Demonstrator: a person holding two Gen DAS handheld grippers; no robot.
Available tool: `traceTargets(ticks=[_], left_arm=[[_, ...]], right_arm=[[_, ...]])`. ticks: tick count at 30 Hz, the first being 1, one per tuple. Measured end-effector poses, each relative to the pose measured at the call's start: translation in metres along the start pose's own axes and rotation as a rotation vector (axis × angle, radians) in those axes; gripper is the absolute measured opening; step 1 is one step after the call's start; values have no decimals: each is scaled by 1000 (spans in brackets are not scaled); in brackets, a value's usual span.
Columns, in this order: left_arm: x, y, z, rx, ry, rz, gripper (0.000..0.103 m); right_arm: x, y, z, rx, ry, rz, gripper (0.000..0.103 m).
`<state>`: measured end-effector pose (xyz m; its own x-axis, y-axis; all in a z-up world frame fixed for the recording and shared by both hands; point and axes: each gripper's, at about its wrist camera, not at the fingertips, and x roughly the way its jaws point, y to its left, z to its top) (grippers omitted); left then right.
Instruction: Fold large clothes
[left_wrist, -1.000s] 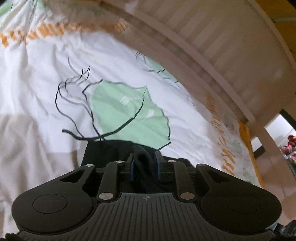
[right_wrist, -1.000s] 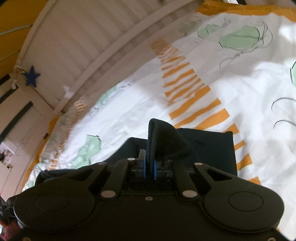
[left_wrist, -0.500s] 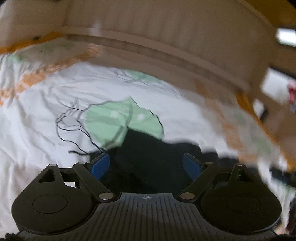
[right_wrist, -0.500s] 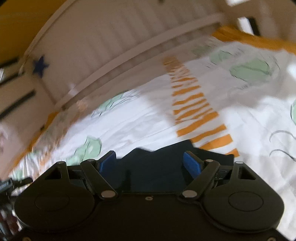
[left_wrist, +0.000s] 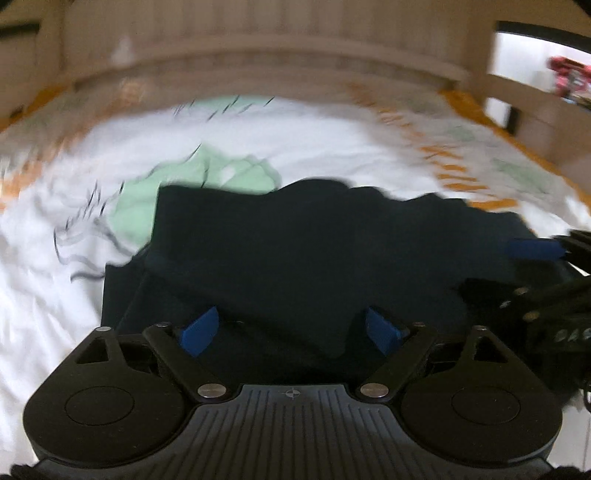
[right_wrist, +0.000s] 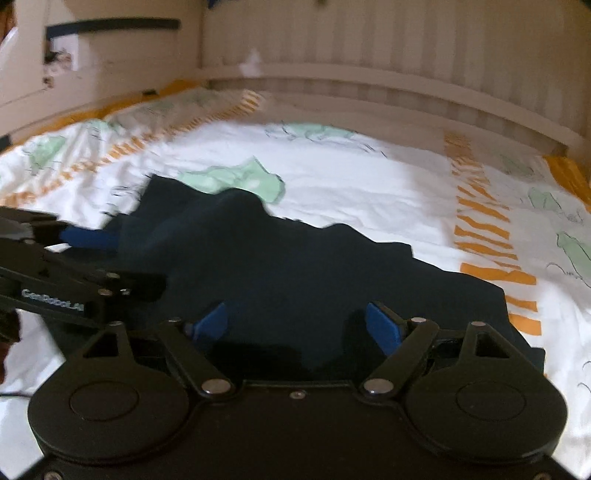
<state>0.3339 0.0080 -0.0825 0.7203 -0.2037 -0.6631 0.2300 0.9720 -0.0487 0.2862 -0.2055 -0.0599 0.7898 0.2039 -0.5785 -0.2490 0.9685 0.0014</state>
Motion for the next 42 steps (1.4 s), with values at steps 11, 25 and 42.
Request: traceTargets(ticks=[11, 25, 42], left_arm=[[27, 41, 12, -146, 43, -23, 103], [-52, 103, -14, -309, -49, -109, 103], [-38, 117, -50, -387, 99, -189, 103]], right_arm=[[56, -64, 6, 251, 117, -70, 90], [-47, -119, -26, 378, -46, 16, 102], [-61, -165, -88, 626, 85, 129, 103]])
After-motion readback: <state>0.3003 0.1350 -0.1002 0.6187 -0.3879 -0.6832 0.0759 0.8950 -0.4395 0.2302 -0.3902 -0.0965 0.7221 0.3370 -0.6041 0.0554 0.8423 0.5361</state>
